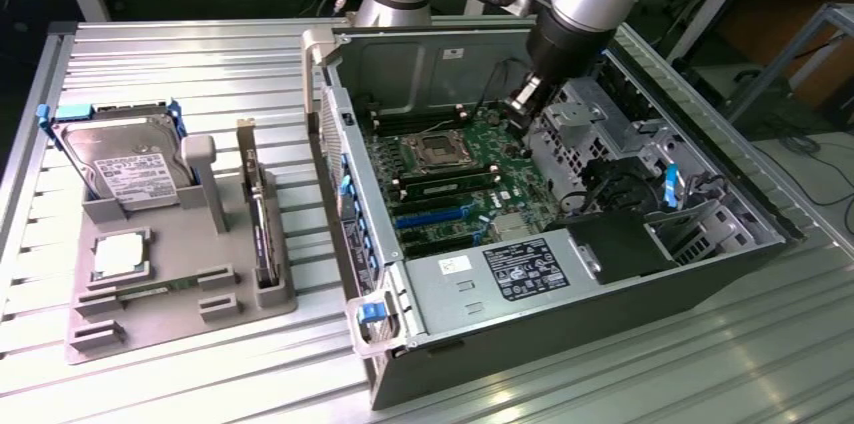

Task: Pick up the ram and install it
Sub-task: 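Press down the ram until it locks into place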

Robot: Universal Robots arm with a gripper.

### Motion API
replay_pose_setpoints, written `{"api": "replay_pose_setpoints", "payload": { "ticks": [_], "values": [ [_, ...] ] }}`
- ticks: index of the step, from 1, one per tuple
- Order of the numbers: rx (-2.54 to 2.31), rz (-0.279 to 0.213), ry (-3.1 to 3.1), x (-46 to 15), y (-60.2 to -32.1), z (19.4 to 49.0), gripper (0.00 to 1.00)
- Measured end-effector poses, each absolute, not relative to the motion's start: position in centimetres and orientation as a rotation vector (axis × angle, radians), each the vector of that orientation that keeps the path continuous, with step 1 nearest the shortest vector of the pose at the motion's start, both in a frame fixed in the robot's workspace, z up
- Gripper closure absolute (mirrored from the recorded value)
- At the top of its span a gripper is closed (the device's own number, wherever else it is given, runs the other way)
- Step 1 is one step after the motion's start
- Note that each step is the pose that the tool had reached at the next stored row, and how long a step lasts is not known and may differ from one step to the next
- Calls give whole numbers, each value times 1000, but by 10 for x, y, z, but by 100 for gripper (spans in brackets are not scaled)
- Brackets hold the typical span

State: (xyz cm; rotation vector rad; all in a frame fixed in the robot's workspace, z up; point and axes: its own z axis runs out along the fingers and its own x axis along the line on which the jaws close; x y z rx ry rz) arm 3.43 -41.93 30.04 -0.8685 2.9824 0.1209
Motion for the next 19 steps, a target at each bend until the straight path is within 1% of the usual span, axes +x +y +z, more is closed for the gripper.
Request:
{"api": "replay_pose_setpoints", "payload": {
  "ticks": [19],
  "values": [
    [-261, 107, 3081, 34, -419, 293, 90]
  ]
}}
